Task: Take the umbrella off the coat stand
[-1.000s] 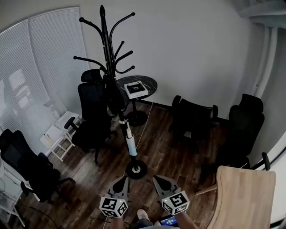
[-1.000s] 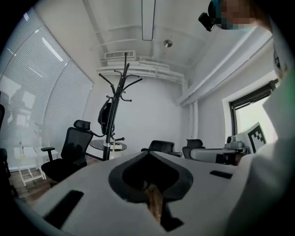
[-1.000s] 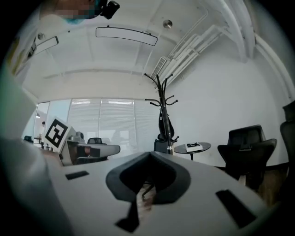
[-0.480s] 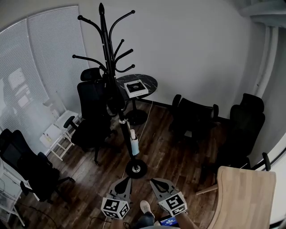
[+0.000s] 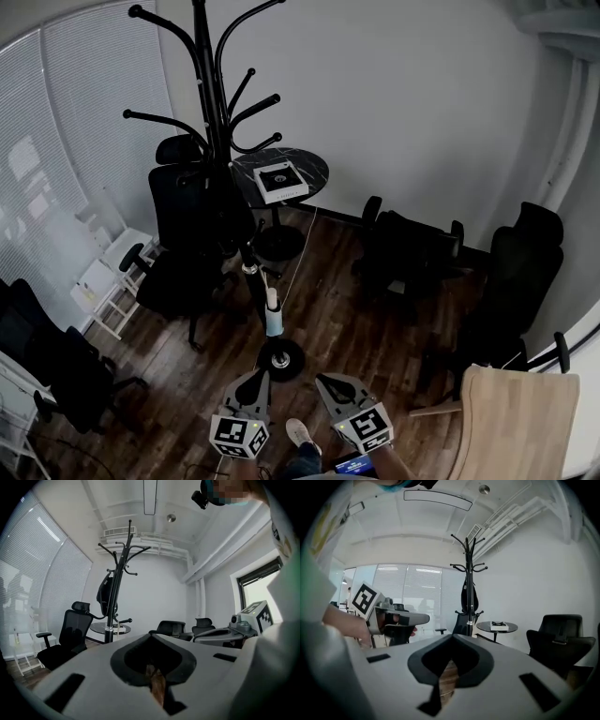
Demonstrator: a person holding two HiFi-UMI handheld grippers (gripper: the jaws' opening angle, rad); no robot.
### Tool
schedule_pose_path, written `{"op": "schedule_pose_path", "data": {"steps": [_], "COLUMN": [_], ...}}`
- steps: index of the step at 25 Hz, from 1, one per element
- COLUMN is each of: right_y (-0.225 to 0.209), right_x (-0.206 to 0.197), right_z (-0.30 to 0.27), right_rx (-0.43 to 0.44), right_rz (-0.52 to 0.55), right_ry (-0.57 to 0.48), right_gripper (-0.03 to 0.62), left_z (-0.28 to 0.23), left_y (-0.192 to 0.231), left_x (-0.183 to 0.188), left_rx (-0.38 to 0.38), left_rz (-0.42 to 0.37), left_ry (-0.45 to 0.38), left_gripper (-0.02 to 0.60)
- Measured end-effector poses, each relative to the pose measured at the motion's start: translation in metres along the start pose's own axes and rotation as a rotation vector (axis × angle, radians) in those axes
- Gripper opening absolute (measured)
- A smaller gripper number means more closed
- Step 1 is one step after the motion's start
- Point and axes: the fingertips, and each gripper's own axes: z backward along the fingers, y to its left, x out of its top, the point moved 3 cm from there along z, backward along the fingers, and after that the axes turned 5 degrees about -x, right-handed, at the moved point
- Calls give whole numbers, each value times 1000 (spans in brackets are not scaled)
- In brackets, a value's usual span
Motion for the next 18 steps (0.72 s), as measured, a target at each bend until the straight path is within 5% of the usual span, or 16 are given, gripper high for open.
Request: {"op": "schedule_pose_path", "data": {"steps": [18], "right_y": [-93], "right_x": [-3], "right_z": [-196], "right_rx": [-101], "right_rz": [-62], "right_ry": [57], "right_gripper": [12], "left_z": [-153], "left_y": [151], "left_x": [0], "left_rx": [-100], "left_rz": [22], "left_ry": [30], "left_gripper": [20]}}
